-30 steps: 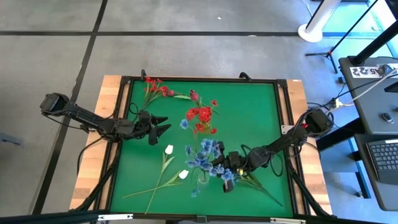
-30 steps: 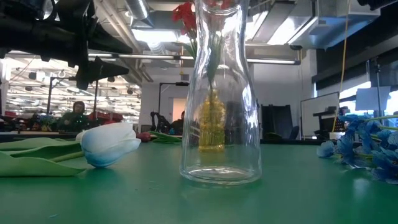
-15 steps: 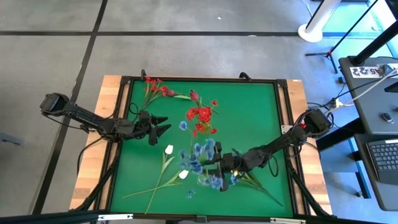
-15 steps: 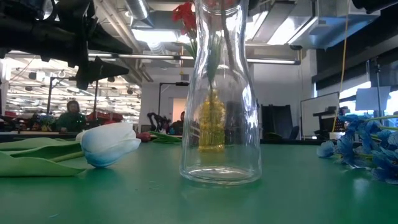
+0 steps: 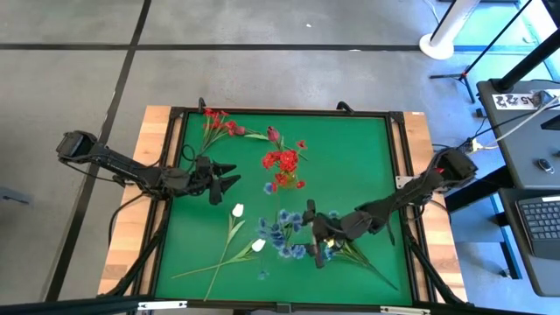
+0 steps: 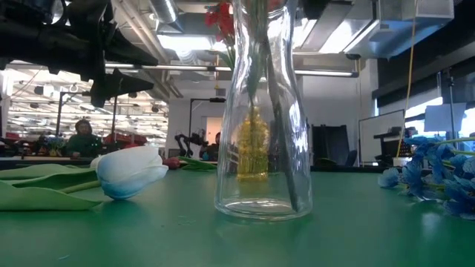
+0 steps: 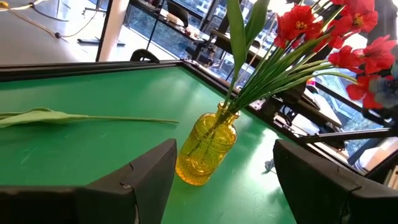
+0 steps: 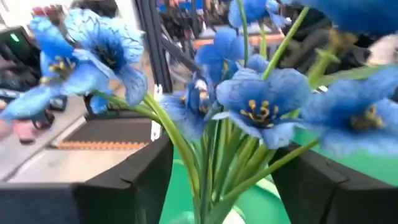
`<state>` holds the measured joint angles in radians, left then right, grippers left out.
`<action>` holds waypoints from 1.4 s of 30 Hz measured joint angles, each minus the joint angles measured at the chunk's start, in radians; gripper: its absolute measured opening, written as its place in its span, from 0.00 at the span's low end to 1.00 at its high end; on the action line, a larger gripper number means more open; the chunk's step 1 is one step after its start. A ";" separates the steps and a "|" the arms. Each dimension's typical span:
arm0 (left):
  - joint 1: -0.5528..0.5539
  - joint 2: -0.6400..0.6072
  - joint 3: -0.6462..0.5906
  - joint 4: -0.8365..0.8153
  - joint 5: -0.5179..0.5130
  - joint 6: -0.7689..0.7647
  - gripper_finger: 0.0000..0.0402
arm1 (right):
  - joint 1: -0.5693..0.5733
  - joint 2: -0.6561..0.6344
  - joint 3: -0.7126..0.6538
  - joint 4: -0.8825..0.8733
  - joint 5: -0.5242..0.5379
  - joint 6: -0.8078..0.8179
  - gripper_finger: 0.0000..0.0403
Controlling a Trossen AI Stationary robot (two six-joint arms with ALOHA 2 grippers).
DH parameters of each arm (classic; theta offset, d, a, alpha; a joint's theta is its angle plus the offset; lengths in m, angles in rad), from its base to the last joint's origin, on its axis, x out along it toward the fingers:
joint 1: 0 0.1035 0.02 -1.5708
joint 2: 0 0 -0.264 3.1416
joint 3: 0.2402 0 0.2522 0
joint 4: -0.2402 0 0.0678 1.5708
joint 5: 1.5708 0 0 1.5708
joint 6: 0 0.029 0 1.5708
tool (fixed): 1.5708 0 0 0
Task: Sort flowers into vase by color
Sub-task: Put the top blue flowers into the transparent vase, then put the blue flowers into the transparent vase
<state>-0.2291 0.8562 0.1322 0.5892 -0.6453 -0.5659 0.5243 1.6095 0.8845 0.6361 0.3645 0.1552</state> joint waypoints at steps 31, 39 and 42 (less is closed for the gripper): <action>0.000 0.000 0.000 -0.014 -0.001 -0.002 0.65 | 0.199 -0.234 -0.001 -1.231 -0.291 0.967 0.63; 0.000 0.000 0.000 -0.014 -0.002 -0.003 0.65 | 0.294 -0.170 0.000 -1.251 -0.412 1.194 0.63; 0.000 0.000 0.000 -0.014 -0.005 -0.001 0.65 | 0.322 -0.150 0.000 -1.260 -0.395 1.238 0.63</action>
<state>-0.2291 0.8562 0.1322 0.5751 -0.6498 -0.5671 0.8465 1.4598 0.8841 -0.6239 -0.0305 1.3930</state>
